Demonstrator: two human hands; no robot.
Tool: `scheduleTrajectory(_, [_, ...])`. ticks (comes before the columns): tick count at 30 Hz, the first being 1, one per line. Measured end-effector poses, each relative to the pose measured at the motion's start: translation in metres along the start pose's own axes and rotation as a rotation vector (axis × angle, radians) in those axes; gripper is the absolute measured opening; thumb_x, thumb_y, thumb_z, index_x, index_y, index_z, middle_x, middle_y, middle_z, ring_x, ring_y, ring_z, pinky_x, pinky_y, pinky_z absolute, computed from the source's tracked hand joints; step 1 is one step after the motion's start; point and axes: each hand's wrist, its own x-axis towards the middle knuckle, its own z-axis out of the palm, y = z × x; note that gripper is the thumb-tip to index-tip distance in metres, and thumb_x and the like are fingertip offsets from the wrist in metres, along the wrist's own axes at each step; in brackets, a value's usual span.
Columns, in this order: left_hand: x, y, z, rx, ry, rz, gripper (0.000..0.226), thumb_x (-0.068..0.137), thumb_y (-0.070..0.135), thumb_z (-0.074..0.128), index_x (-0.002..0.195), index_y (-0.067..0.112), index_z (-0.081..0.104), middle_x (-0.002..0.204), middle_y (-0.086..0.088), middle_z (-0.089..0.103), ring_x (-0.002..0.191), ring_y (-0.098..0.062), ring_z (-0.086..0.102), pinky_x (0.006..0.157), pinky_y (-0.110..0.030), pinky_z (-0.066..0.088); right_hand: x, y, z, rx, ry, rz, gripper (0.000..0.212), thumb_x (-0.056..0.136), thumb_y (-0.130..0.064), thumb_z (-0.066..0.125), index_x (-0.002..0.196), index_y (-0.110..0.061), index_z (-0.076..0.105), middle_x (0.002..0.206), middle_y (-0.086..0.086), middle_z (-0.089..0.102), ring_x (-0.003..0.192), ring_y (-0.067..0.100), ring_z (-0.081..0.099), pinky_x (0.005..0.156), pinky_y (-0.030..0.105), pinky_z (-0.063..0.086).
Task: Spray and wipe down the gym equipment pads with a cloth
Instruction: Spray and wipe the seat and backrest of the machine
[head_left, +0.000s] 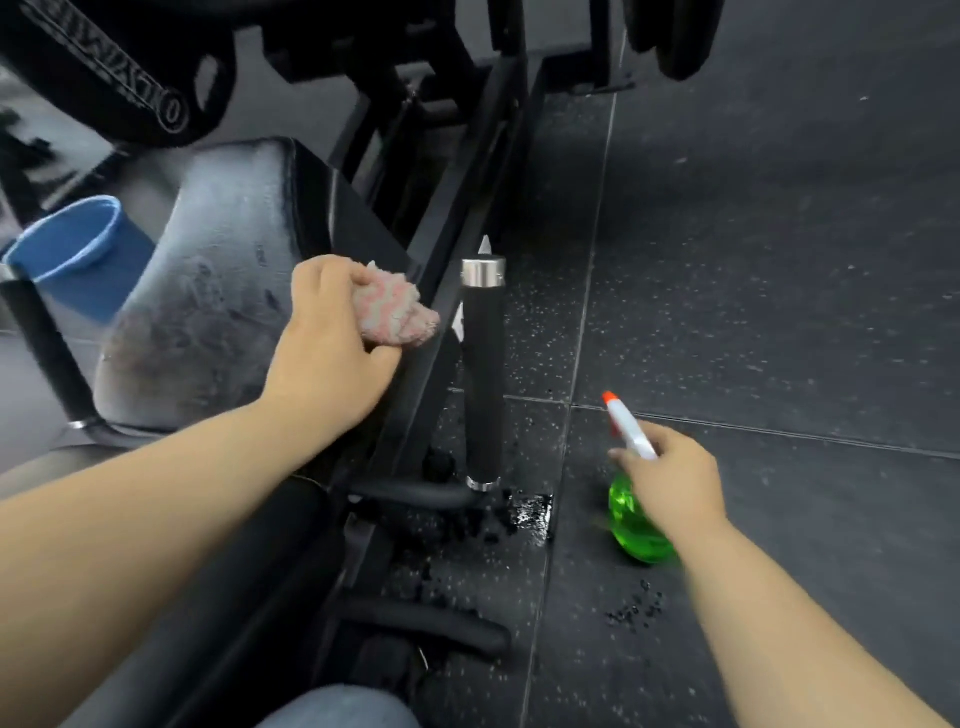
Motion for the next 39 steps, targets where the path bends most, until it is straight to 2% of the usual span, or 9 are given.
scheduleTrajectory(7, [0.014,-0.024,-0.024,-0.107,0.128,-0.125,0.060,0.077,0.010,0.068,0.123,0.045,0.050,0.115,0.001,0.058,0.107,-0.014,0.049,0.093,-0.028,0.042,-0.011,-0.025,-0.040,-0.399,-0.386,0.189,0.064,0.066,-0.005,0.086,0.125,-0.008,0.062,0.107,0.009,0.069,0.092,0.024,0.063,0.074,0.027,0.046])
scheduleTrajectory(12, [0.020,-0.031,-0.048,-0.451,0.164,-0.136,0.048,0.077,0.014,0.076,0.097,0.052,0.053,0.107,0.016,0.065,0.088,0.001,0.062,0.081,-0.017,0.050,-0.045,-0.168,-0.049,0.092,0.084,-0.517,0.015,0.087,-0.026,0.066,0.097,-0.037,0.069,0.097,-0.009,0.072,0.085,0.013,0.062,0.076,0.028,0.045])
scheduleTrajectory(17, [0.026,-0.029,-0.068,-0.696,0.210,-0.115,0.051,0.077,-0.006,0.069,0.103,0.037,0.059,0.098,0.011,0.071,0.088,-0.004,0.069,0.074,-0.017,0.054,-0.072,-0.294,0.063,0.323,-0.677,-0.455,0.053,0.083,-0.054,0.065,0.133,-0.042,0.052,0.125,-0.004,0.065,0.100,0.013,0.066,0.086,0.038,0.054])
scheduleTrajectory(20, [0.033,-0.047,-0.084,-0.953,0.135,-0.169,0.052,0.082,-0.012,0.063,0.119,0.024,0.060,0.108,0.006,0.073,0.100,-0.006,0.069,0.082,-0.024,0.057,-0.067,-0.314,0.113,0.428,-0.681,-0.346,0.029,0.091,-0.041,0.067,0.106,-0.015,0.069,0.091,0.005,0.073,0.070,0.019,0.066,0.060,0.030,0.053])
scheduleTrajectory(23, [0.045,-0.098,-0.082,-0.519,0.016,-0.234,0.061,0.091,0.022,0.067,0.144,0.036,0.040,0.144,0.011,0.049,0.136,-0.014,0.045,0.111,-0.039,0.040,-0.031,-0.327,0.144,0.426,-0.274,-0.419,0.017,0.091,-0.027,0.059,0.091,-0.011,0.067,0.073,0.005,0.067,0.058,0.019,0.060,0.060,0.033,0.055])
scheduleTrajectory(25, [0.047,-0.126,-0.072,0.003,-0.235,-0.266,0.081,0.088,0.056,0.060,0.153,0.045,0.012,0.164,0.011,0.011,0.150,-0.032,0.010,0.115,-0.058,0.026,-0.006,-0.337,0.156,0.290,-0.024,-0.499,0.024,0.089,-0.027,0.050,0.106,-0.019,0.066,0.101,0.004,0.068,0.087,0.020,0.065,0.086,0.043,0.055])
scheduleTrajectory(28, [0.055,-0.141,-0.061,0.112,-0.334,-0.267,0.087,0.087,0.065,0.053,0.153,0.046,-0.001,0.163,0.016,-0.010,0.150,-0.038,-0.005,0.111,-0.065,0.027,0.014,-0.341,0.178,0.030,-0.047,-0.515,0.034,0.101,-0.027,0.044,0.132,-0.020,0.056,0.126,0.003,0.059,0.115,0.022,0.056,0.102,0.034,0.043])
scheduleTrajectory(35, [0.056,-0.136,-0.061,0.225,-0.376,-0.266,0.088,0.089,0.065,0.048,0.152,0.045,-0.009,0.161,0.017,-0.017,0.150,-0.035,-0.008,0.104,-0.067,0.036,-0.041,-0.269,0.161,0.042,-0.172,-0.493,0.011,0.098,-0.026,0.054,0.093,-0.035,0.058,0.087,-0.019,0.064,0.077,-0.010,0.057,0.067,0.001,0.038])
scheduleTrajectory(39, [0.059,-0.142,-0.067,0.220,-0.440,-0.219,0.094,0.086,0.067,0.050,0.151,0.044,-0.015,0.159,0.018,-0.022,0.149,-0.038,-0.010,0.105,-0.064,0.036,-0.004,-0.314,0.162,0.192,-0.070,-0.485,0.012,0.094,-0.028,0.058,0.083,-0.030,0.062,0.083,-0.014,0.068,0.084,0.008,0.065,0.088,0.025,0.052])
